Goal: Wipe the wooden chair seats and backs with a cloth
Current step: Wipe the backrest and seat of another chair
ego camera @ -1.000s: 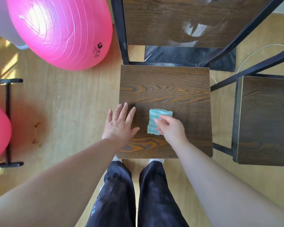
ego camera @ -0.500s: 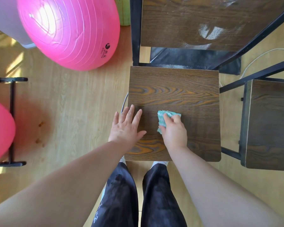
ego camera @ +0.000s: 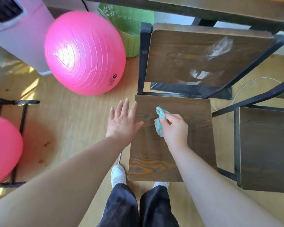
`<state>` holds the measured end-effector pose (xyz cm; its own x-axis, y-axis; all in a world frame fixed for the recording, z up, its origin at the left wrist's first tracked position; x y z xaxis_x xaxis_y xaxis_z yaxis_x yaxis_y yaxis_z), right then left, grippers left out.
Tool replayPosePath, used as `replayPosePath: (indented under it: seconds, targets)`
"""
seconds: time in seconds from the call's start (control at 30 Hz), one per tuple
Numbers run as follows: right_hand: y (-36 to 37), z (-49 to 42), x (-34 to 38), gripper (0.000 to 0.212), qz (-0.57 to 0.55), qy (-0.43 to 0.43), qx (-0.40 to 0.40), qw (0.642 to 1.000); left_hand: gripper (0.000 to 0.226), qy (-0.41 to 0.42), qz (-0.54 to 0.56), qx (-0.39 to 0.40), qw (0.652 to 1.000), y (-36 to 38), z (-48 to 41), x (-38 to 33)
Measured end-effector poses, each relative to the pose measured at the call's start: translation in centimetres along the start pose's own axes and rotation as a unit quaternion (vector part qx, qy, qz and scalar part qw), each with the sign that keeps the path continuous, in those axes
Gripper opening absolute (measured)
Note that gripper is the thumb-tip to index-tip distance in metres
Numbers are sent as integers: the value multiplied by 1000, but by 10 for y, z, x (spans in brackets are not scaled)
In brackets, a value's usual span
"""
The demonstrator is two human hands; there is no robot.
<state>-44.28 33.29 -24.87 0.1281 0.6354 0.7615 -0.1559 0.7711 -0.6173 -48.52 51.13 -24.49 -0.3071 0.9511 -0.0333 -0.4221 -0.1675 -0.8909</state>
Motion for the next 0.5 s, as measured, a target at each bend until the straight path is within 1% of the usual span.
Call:
replayPosePath:
  seconds: [0.13, 0.27, 0.33, 0.4, 0.43, 0.5]
  targets:
    - [-23, -21, 70, 22, -23, -96, -53, 994, 73, -14, 10, -55, 998, -49, -13, 6]
    - [-49, -46, 136, 28, -42, -209, -106, 971, 75, -16, 31, -115, 993, -91, -31, 12]
    - [-58, -59, 167, 28, -39, -283, -148, 947, 75, -10, 40, -134, 990, -107, -39, 14]
    - [-62, -71, 191, 27, -28, -358, -188, 914, 75, -3, 49, -151, 987, -120, -45, 14]
    - [-61, -77, 199, 27, -14, -393, -198, 898, 75, -1, 53, -157, 986, -123, -49, 15]
    - [-54, -86, 208, 27, 26, -445, -190, 875, 75, 0, 56, -161, 985, -125, -54, 18]
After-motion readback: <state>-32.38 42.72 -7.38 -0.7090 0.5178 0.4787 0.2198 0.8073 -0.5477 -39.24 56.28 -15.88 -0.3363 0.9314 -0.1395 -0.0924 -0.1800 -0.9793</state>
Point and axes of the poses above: each hand's wrist, its own z-axis away from the middle knuckle, its own y-axis out of the palm, x = y × z, the point moved 2 cm from there along -z, towards the middle knuckle, and after that the axes turned 5 degrees about -y, right-handed, at the moved point
